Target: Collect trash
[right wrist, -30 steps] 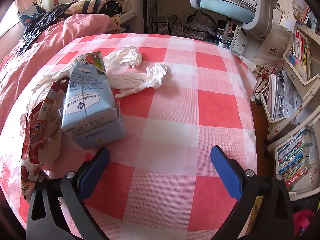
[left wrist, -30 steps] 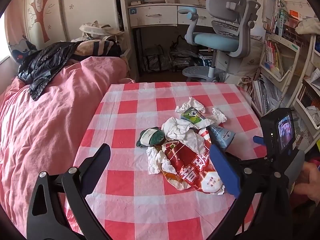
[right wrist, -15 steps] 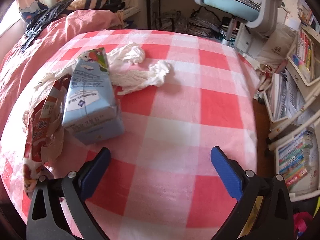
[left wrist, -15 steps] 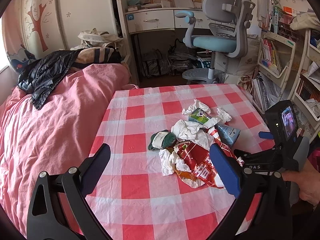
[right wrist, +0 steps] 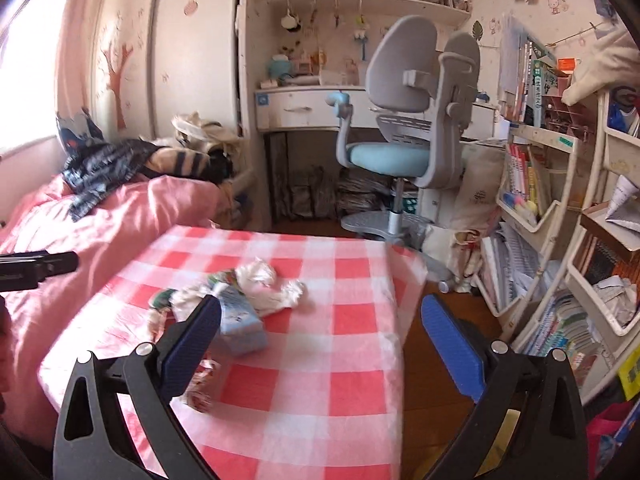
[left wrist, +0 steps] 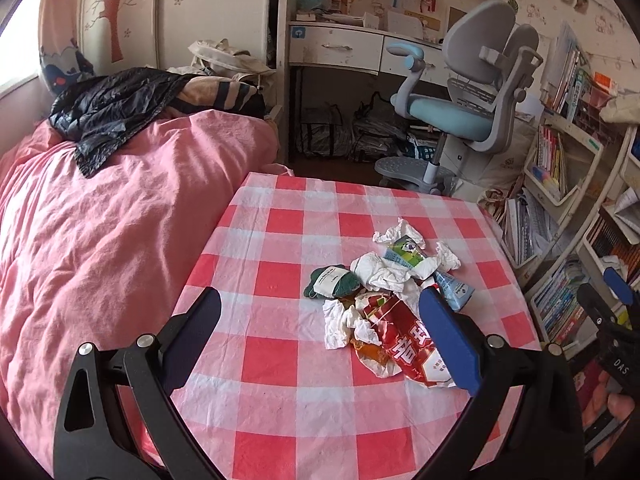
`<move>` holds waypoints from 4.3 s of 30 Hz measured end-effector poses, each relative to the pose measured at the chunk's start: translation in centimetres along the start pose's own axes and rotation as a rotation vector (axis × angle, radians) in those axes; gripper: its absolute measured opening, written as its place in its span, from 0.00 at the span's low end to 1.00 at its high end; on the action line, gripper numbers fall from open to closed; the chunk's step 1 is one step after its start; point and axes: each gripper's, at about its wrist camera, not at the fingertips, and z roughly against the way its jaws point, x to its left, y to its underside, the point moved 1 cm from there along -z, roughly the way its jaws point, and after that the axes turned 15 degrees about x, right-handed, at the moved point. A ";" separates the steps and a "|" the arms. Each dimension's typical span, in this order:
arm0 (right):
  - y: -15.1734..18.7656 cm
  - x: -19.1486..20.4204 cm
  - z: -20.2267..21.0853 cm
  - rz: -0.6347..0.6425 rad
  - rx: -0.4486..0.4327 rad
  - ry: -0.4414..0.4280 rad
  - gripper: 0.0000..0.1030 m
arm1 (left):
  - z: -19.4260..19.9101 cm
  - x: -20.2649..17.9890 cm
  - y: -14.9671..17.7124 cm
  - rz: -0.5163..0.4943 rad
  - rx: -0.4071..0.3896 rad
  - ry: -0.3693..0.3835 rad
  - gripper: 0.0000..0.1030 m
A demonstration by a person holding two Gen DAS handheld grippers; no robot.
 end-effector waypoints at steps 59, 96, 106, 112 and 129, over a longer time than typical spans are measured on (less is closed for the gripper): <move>0.6 5.3 0.3 0.208 -0.035 -0.103 0.94 | -0.8 2.0 -0.2 0.049 0.007 -0.021 0.93; 1.8 6.3 -0.6 0.248 0.030 -0.133 0.94 | -1.6 7.1 -0.5 0.157 0.052 -0.026 0.93; 4.4 8.7 -3.7 0.389 0.257 -0.236 0.94 | -4.3 7.8 -0.3 0.184 0.134 0.023 0.93; 4.8 10.1 -4.0 0.443 0.291 -0.258 0.94 | -8.4 5.6 0.5 0.082 0.235 -0.058 0.91; 2.8 9.0 -5.5 0.386 0.263 -0.277 0.94 | -16.1 2.8 -0.2 0.142 0.353 0.165 0.85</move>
